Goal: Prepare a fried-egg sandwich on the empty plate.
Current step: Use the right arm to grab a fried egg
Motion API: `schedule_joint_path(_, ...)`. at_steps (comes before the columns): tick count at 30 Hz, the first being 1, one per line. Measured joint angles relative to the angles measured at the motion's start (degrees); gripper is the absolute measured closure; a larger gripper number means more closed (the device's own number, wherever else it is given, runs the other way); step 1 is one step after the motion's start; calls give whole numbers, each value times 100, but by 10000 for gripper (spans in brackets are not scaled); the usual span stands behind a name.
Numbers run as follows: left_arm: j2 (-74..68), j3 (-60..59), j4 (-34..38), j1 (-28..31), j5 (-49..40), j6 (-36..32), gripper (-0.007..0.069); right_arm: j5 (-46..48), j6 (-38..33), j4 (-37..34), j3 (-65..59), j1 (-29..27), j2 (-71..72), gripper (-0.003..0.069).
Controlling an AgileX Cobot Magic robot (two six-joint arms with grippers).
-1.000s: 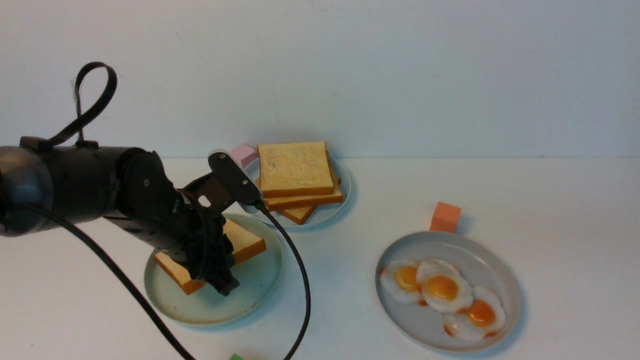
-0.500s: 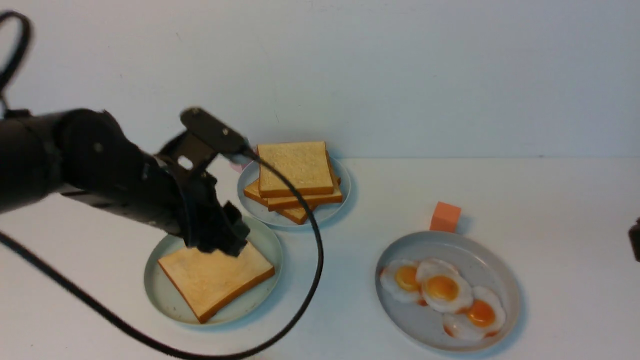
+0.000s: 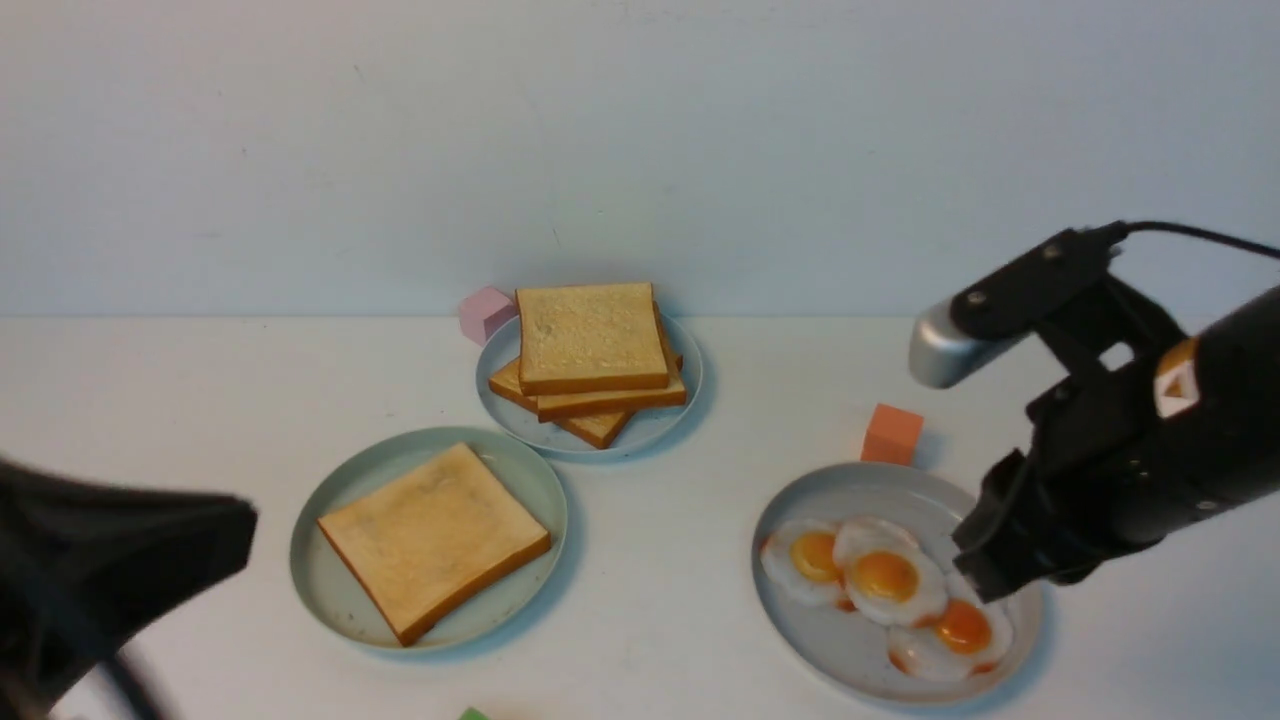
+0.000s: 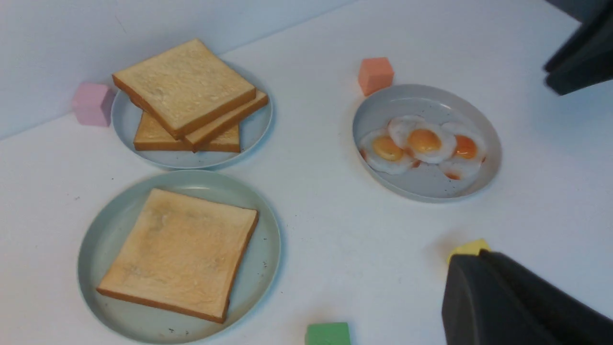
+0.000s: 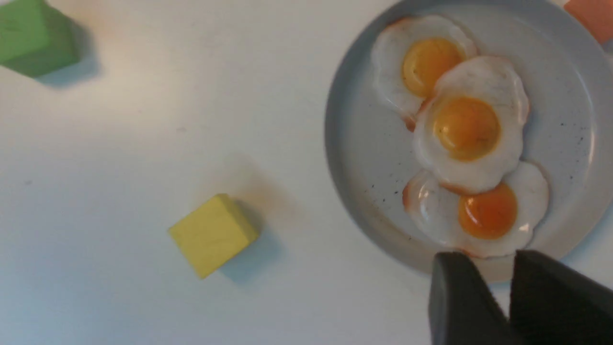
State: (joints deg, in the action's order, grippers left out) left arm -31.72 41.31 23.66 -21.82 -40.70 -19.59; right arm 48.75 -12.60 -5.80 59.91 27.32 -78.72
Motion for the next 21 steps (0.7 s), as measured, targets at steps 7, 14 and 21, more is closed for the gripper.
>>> schedule_joint_path(7, 1645, -690, 83, 0, 156, 183, 638, -578, 154, 73, 101, -406, -1239, 97)
schedule_joint_path(14, 1860, -734, 96, 0, 272, 201, 638, -463, 165, -70, 706, -545, -2214, -8)
schedule_joint_path(21, 1860, -752, 89, 0, 278, 201, 638, -563, 399, -222, 986, -415, -2387, 89)
